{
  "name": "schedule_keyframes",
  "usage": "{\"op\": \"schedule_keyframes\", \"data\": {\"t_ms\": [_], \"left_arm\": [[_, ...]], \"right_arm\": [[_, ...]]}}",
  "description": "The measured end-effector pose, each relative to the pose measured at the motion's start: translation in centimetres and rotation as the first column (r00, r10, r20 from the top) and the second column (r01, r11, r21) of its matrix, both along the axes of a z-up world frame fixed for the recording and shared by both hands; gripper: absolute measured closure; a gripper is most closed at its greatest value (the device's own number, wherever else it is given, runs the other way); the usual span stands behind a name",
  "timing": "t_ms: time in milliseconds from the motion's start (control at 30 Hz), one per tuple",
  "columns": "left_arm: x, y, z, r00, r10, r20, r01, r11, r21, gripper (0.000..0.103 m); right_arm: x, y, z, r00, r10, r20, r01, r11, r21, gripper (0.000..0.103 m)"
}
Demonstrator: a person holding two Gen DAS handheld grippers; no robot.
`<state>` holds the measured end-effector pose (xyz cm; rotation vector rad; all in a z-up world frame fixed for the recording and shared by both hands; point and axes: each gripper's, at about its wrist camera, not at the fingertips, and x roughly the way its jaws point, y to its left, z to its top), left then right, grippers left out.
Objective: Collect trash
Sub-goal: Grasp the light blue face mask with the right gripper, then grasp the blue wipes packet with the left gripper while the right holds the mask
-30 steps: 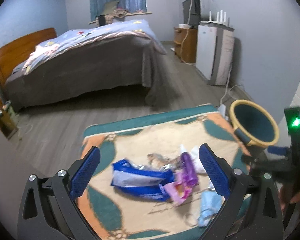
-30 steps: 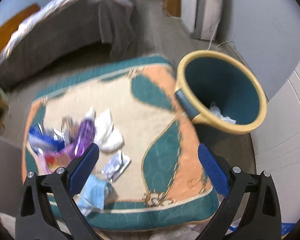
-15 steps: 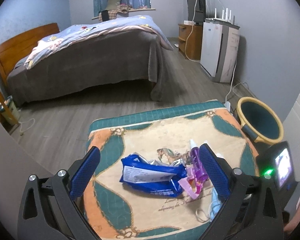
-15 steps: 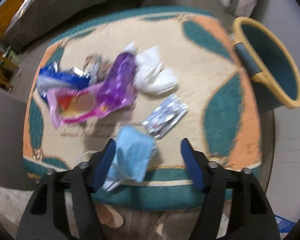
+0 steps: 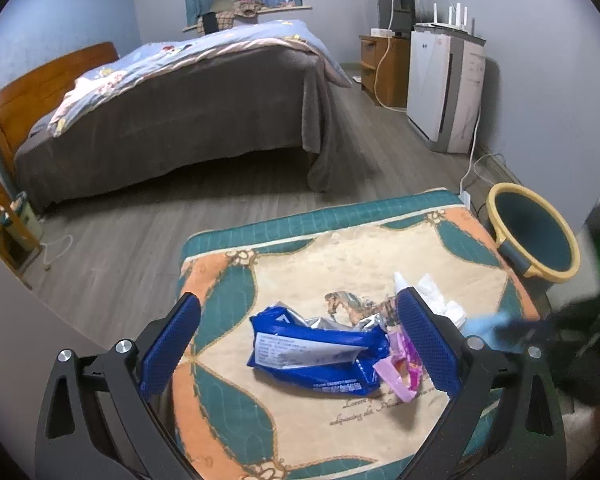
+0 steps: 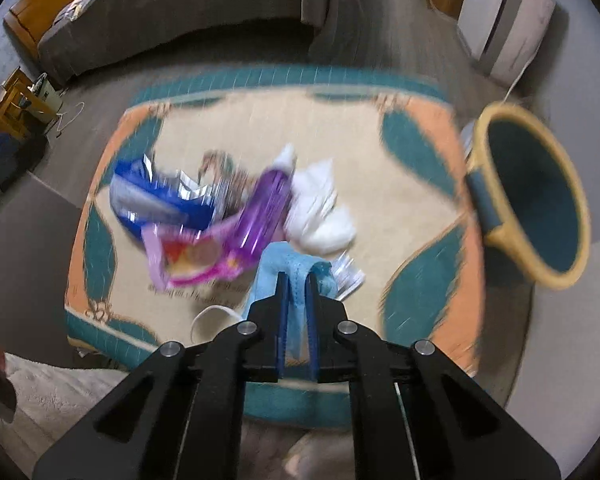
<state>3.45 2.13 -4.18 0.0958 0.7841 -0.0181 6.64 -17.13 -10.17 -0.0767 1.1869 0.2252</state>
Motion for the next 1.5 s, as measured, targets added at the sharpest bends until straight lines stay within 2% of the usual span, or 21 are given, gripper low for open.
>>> {"op": "schedule_keyframes", "data": {"t_ms": [133,267,367,433,533,567,600,633,733,833,933,1067,1233,1300,1333,1400,1500], "left_arm": [[1.0,0.7,-1.3,0.999,0.016,-0.04,-0.016,1.0,0.003,0.005],[2.4,1.6,-3.4,0.993,0.026,-0.116,-0.025,1.0,0.007,0.005],[3.4,2.5,-5.2,0.983,0.053,-0.175,-0.055,0.999,-0.002,0.005],[4.1,3.1,-6.5,0.971,0.079,-0.226,-0.081,0.997,-0.002,0.006],[5.0,4.4,-8.0,0.945,0.129,-0.301,-0.161,0.984,-0.082,0.008],[5.2,4.7,-8.4,0.935,0.139,-0.326,-0.192,0.972,-0.136,0.012],[5.3,4.6,-8.7,0.931,0.136,-0.34,-0.199,0.967,-0.158,0.016],[5.4,4.4,-9.1,0.925,0.136,-0.356,-0.205,0.965,-0.164,0.025],[6.0,2.9,-10.2,0.913,0.103,-0.395,-0.18,0.97,-0.161,0.029],[6.8,1.9,-11.3,0.904,0.107,-0.414,-0.175,0.976,-0.131,0.029],[7.9,1.3,-11.8,0.909,0.11,-0.402,-0.169,0.979,-0.113,0.029],[9.2,0.4,-11.9,0.926,0.114,-0.36,-0.14,0.989,-0.047,0.029],[9.7,-0.3,-12.5,0.921,0.153,-0.359,-0.147,0.988,0.045,0.029],[9.3,-0.4,-11.9,0.926,0.181,-0.332,-0.17,0.983,0.063,0.026],[9.2,-0.5,-11.9,0.925,0.203,-0.322,-0.181,0.979,0.098,0.017],[8.7,-1.0,-12.3,0.916,0.249,-0.315,-0.198,0.963,0.186,0.012],[8.3,-0.8,-13.0,0.89,0.283,-0.358,-0.23,0.956,0.183,0.012]], "right_arm": [[2.5,-1.0,3.4,0.998,-0.009,0.069,0.008,1.0,0.013,0.095],[3.6,-1.9,4.3,0.987,0.02,0.161,-0.008,0.997,-0.076,0.095],[4.7,-3.1,2.7,0.994,-0.034,0.108,0.035,0.999,-0.011,0.095],[5.4,-3.3,1.9,0.995,-0.049,0.087,0.049,0.999,-0.009,0.095],[5.9,-3.0,1.5,0.995,-0.035,0.088,0.036,0.999,-0.009,0.095],[6.0,-3.0,1.4,0.996,-0.037,0.082,0.037,0.999,0.003,0.095],[6.2,-3.1,1.2,0.997,-0.041,0.072,0.04,0.999,0.017,0.095],[6.3,-2.9,1.1,0.997,-0.041,0.068,0.039,0.999,0.023,0.095],[6.4,-2.8,1.0,0.997,-0.032,0.065,0.03,0.999,0.028,0.095],[6.4,-2.9,1.0,0.998,-0.03,0.06,0.027,0.999,0.042,0.095],[6.4,-3.4,1.2,0.998,-0.036,0.059,0.032,0.998,0.057,0.095],[6.5,-3.9,1.2,0.998,-0.036,0.056,0.033,0.997,0.064,0.095],[6.7,-4.1,1.1,0.998,-0.028,0.052,0.024,0.997,0.07,0.095],[6.8,-4.0,1.1,0.998,-0.023,0.052,0.019,0.997,0.071,0.095],[6.9,-4.0,1.0,0.999,-0.019,0.051,0.016,0.997,0.074,0.095],[7.1,-3.9,1.0,0.999,-0.017,0.047,0.013,0.996,0.083,0.095],[7.2,-3.8,1.0,0.999,-0.016,0.044,0.012,0.995,0.095,0.095]]}}
